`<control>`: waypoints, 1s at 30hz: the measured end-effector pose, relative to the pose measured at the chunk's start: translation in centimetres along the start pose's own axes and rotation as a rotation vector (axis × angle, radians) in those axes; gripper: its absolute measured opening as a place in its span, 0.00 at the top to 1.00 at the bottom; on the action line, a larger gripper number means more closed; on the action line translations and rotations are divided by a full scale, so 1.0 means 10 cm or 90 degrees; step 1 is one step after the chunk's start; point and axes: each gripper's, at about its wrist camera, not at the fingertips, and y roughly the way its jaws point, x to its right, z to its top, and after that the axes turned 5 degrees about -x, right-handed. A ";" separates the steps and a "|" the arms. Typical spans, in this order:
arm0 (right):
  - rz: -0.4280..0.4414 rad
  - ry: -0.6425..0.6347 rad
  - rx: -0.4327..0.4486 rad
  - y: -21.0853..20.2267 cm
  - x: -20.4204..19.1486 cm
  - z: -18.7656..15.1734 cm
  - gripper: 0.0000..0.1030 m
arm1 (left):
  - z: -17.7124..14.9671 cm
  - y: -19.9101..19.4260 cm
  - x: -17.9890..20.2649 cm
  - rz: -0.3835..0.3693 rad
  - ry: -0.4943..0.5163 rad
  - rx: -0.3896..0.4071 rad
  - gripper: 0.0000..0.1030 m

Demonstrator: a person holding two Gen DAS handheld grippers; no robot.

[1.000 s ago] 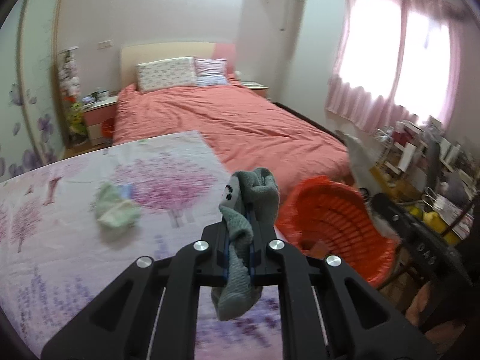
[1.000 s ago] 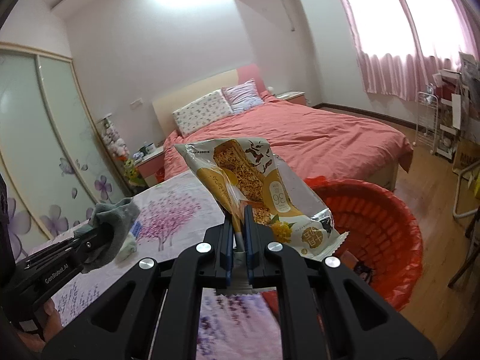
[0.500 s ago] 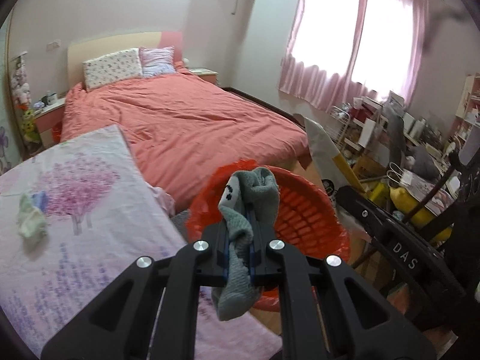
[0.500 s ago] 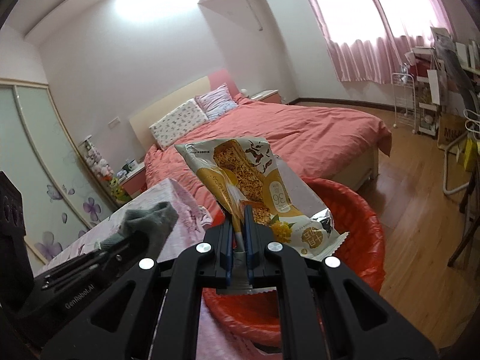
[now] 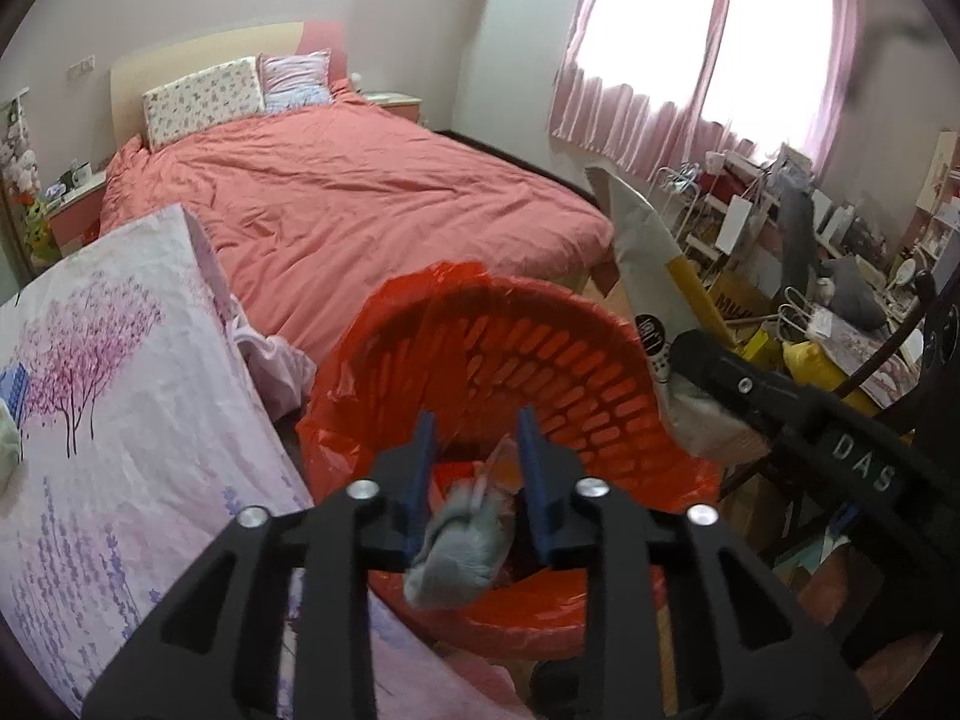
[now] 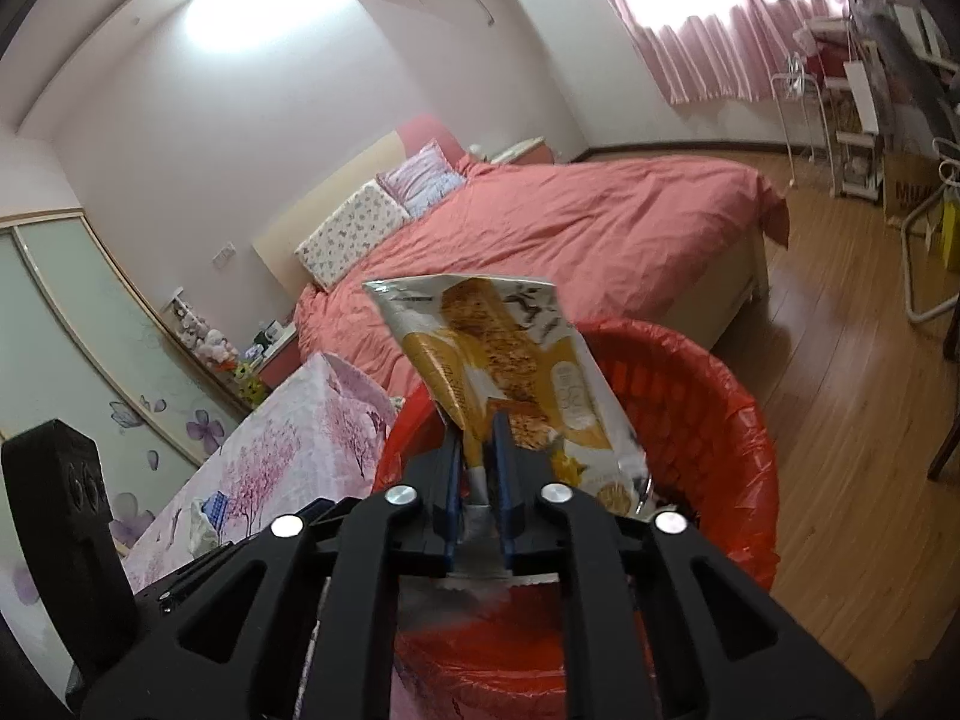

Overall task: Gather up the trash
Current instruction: 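Open both tools over the red basket to drop the sock and snack bag, then grasp the pale green sock on the bed with the left tool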

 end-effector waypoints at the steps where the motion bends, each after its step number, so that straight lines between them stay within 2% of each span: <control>1: 0.001 0.001 -0.004 0.01 0.02 0.00 0.80 | -0.02 0.02 -0.03 0.007 -0.003 -0.003 0.68; 2: 0.002 0.001 -0.009 0.02 0.03 -0.01 0.72 | -0.04 0.03 -0.08 0.013 -0.007 -0.005 0.67; 4: -0.003 -0.002 -0.011 0.03 0.04 -0.02 0.65 | -0.07 0.02 -0.17 0.028 -0.013 -0.007 0.63; 11: -0.036 -0.026 -0.012 0.00 -0.08 -0.09 0.56 | -0.21 -0.15 -0.54 0.086 -0.037 -0.002 0.50; 14: -0.058 -0.053 -0.008 0.00 -0.19 -0.14 0.50 | -0.24 -0.26 -0.73 0.114 -0.050 0.002 0.44; 21: -0.098 -0.113 -0.011 0.07 -0.43 -0.25 0.49 | -0.38 -0.58 -1.36 0.219 -0.093 0.026 0.31; 25: -0.119 -0.158 -0.018 0.14 -0.66 -0.37 0.47 | -0.45 -0.75 -1.88 0.281 -0.150 0.032 0.28; 30: -0.109 -0.203 -0.039 0.25 -0.94 -0.47 0.43 | -0.51 -0.92 -2.45 0.340 -0.220 0.040 0.27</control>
